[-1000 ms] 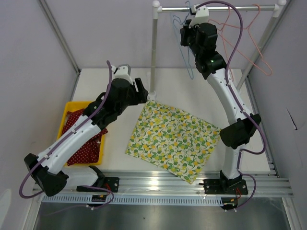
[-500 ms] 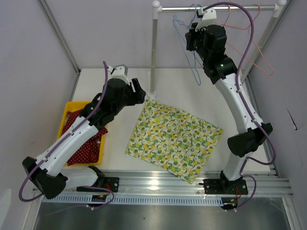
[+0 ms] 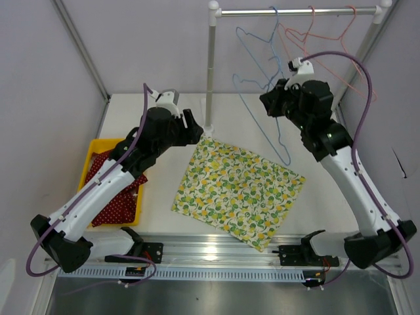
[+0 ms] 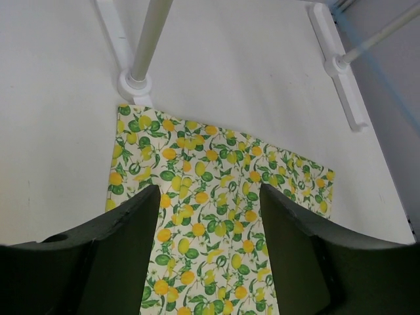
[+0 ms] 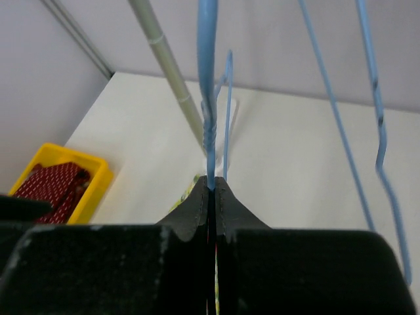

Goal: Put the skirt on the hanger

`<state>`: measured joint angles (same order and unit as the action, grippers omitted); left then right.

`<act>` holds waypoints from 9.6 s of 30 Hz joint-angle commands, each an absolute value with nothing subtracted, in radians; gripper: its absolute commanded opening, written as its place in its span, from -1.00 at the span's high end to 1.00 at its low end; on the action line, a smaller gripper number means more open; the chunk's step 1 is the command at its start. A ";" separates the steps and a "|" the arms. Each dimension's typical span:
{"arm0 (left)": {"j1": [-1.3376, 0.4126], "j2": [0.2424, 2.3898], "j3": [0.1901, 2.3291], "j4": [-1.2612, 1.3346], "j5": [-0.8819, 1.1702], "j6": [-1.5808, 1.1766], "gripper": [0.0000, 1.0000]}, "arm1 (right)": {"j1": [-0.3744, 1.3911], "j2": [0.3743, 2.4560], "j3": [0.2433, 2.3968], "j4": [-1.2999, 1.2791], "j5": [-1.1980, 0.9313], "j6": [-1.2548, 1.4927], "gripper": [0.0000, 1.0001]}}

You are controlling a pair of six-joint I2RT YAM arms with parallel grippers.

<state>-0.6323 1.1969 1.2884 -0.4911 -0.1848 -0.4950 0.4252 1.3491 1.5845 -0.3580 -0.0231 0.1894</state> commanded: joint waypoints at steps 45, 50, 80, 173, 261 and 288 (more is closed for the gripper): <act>-0.945 0.974 0.675 -0.745 -0.425 -1.134 -0.11 | 1.123 1.505 0.296 1.103 -0.006 0.896 1.00; -0.945 1.015 0.649 -0.741 -0.465 -1.147 -0.14 | 1.127 1.578 0.328 1.117 -0.017 0.873 1.00; -0.838 1.184 0.482 -0.411 -0.387 -0.973 -0.26 | 1.104 1.658 0.327 1.083 0.051 0.813 1.00; -1.002 1.318 0.706 -0.431 -0.143 -0.724 -0.25 | 1.177 1.663 0.414 0.733 0.367 0.719 1.00; -1.308 1.401 0.857 -0.566 -0.402 -0.612 1.00 | 1.042 1.612 0.380 0.689 0.325 0.657 1.00; -1.247 1.246 0.978 -0.790 -0.177 -0.580 1.00 | 1.054 1.559 0.449 0.511 0.522 0.584 1.00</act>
